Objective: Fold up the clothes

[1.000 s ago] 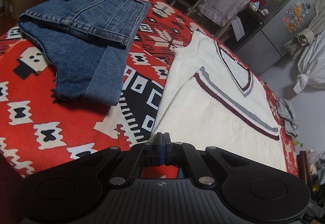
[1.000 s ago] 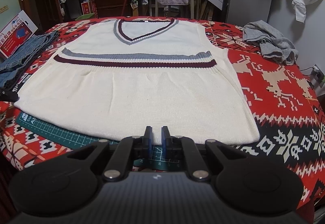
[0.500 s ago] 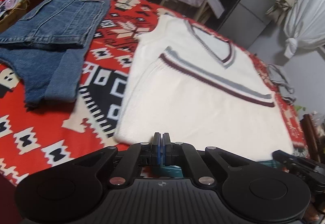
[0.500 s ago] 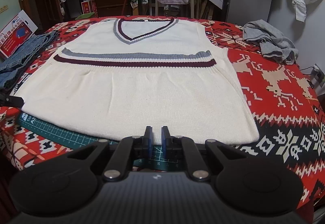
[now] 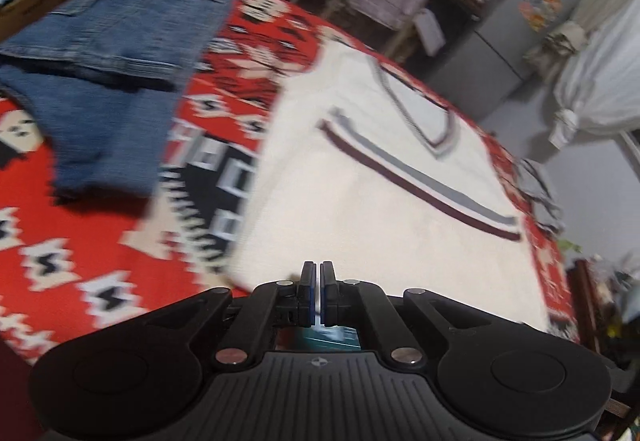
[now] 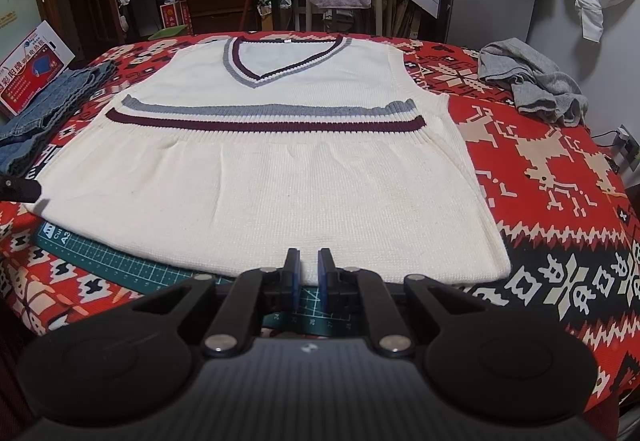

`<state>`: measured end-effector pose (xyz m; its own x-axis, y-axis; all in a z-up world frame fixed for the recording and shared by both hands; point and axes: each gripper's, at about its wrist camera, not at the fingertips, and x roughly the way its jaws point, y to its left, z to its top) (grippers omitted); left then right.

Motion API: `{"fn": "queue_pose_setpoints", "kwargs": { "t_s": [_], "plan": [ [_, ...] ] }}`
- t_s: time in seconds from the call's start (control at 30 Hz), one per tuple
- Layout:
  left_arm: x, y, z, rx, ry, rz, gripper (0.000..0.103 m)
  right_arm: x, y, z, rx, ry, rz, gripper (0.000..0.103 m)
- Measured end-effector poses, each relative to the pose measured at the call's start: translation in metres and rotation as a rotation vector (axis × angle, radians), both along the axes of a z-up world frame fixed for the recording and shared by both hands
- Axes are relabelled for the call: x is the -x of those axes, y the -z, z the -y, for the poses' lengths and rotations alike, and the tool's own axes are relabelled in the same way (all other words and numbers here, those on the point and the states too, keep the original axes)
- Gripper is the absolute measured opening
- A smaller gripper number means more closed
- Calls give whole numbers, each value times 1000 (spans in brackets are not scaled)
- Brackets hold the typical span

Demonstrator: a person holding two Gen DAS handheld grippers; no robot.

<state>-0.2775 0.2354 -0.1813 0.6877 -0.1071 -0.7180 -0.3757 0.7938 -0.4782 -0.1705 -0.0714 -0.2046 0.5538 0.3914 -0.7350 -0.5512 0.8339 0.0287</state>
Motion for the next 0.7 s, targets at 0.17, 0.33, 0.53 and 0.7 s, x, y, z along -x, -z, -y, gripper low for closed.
{"fn": "queue_pose_setpoints", "kwargs": {
  "t_s": [0.17,0.33,0.53,0.7],
  "plan": [
    [-20,9,31,-14,98,-30,1,1,0,0,1,2,0,8],
    [-24,10,45,-25,143,-26,1,1,0,-1,2,2,0,9],
    [-12,11,22,-27,68,-33,2,0,0,0,-1,1,-1,10],
    [10,10,-11,-20,-54,-45,2,0,0,0,-4,0,-3,10]
  ]
}}
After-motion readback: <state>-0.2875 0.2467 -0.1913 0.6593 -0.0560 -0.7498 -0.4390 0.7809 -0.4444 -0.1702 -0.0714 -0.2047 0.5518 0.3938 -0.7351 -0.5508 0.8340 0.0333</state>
